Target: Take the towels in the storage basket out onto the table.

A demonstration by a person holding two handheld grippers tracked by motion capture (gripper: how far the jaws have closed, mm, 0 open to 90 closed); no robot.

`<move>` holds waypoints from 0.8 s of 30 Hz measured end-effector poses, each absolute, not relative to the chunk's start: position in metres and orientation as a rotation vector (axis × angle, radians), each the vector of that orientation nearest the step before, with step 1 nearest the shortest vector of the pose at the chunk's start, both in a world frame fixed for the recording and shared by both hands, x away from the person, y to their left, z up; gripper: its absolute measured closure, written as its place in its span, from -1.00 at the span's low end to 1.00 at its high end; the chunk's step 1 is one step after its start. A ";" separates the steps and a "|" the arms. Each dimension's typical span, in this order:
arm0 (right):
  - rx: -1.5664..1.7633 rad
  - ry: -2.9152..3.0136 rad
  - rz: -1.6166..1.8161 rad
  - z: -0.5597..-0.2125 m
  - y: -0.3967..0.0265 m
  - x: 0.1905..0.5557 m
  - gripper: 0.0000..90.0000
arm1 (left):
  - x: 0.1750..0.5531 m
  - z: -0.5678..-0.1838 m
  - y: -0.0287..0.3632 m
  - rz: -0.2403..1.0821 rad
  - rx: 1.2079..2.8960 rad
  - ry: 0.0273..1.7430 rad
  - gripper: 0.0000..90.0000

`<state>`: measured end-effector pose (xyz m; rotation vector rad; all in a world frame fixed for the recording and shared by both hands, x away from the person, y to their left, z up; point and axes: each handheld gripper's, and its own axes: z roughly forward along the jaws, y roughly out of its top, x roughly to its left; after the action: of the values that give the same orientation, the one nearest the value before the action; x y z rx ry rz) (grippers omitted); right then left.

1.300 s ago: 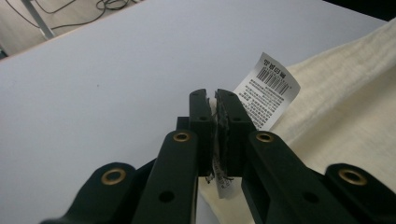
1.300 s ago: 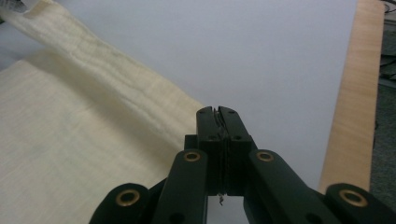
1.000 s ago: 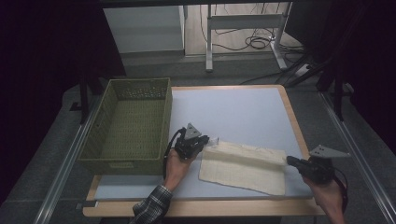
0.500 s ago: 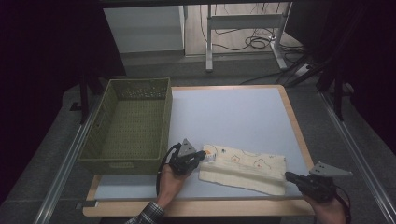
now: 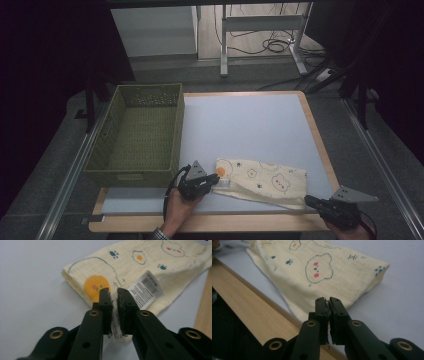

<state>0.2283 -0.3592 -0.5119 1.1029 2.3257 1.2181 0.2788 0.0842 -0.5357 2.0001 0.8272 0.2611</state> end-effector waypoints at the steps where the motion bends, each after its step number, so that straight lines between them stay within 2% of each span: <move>1: 1.104 2.327 1.221 -0.513 -0.360 0.226 0.81 | 0.277 -0.536 0.086 0.243 2.000 0.835 0.69; 3: 1.114 2.331 1.235 -0.513 -0.363 0.222 0.73 | 0.273 -0.536 0.090 0.239 1.999 0.852 0.45; 5: 1.122 2.325 1.234 -0.512 -0.366 0.218 0.69 | 0.271 -0.536 0.092 0.239 1.995 0.863 0.29; 6: 1.122 2.325 1.234 -0.512 -0.366 0.218 0.69 | 0.270 -0.535 0.094 0.243 1.988 0.881 0.29; 8: 1.135 2.305 1.234 -0.508 -0.372 0.215 0.65 | 0.270 -0.530 0.099 0.266 1.978 0.913 0.10; 16: 1.170 2.272 1.216 -0.502 -0.378 0.222 0.62 | 0.270 -0.519 0.107 0.279 1.927 0.960 0.08; 24: 1.181 2.265 1.178 -0.496 -0.369 0.250 0.63 | 0.277 -0.503 0.102 0.298 1.910 0.961 0.07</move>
<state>0.2497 -0.3688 -0.4962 1.1807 2.2648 1.1776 0.2775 0.1015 -0.5032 1.9098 0.9608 0.2977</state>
